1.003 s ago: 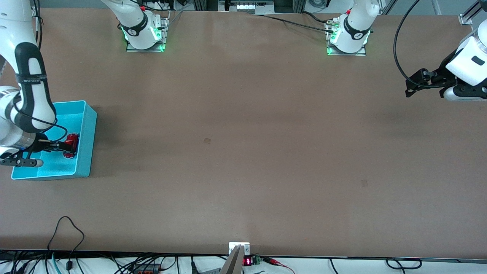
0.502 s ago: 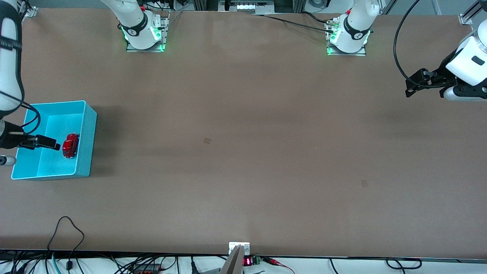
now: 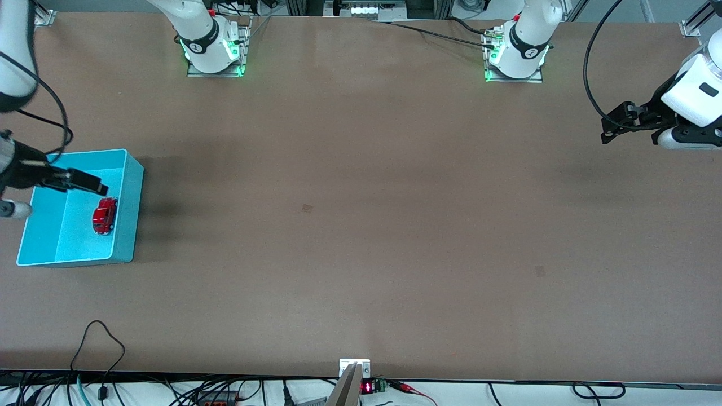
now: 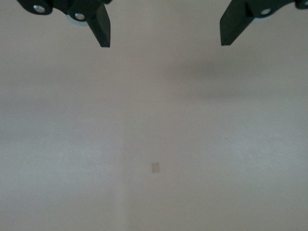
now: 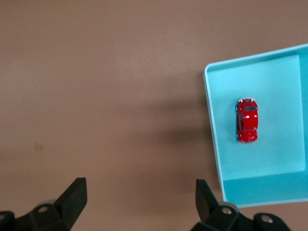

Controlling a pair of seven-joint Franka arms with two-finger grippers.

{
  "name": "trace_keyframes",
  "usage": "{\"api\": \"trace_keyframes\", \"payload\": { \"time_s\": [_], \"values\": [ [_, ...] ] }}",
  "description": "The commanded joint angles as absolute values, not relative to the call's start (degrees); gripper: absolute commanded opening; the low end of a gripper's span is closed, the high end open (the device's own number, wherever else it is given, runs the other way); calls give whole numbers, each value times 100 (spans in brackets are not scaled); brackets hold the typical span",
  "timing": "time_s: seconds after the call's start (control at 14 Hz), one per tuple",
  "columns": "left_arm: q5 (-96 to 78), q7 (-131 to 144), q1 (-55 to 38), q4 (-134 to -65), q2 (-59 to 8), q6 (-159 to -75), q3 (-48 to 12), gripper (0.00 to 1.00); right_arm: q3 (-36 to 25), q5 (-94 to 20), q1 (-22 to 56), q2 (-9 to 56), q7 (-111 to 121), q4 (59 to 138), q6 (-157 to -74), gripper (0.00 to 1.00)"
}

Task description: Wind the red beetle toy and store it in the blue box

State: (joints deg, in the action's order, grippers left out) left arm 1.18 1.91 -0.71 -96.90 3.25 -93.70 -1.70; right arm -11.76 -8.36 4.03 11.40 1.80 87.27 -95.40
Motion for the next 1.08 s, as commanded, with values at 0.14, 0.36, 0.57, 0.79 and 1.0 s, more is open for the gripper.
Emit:
{"api": "trace_keyframes", "payload": {
  "time_s": [0.14,0.36,0.57,0.79,1.0],
  "values": [
    [105,158,-70,-9501,246,-9237,-185,100,-738,-519,-123,791,97,8675,-9097,100],
    [105,158,-70,-9501,246,-9237,-185,100,-721,-63,61,590,114,8841,-9140,100],
    [105,158,-70,-9501,246,-9237,-185,100,-721,18,193,335,123,9158,-9202,100],
    [105,158,-70,-9501,246,-9237,-176,100,-747,18,185,220,158,9342,-9307,100],
    [105,158,-70,-9501,246,-9237,-185,100,-747,18,176,-227,167,10052,-9851,100]
  ]
}}
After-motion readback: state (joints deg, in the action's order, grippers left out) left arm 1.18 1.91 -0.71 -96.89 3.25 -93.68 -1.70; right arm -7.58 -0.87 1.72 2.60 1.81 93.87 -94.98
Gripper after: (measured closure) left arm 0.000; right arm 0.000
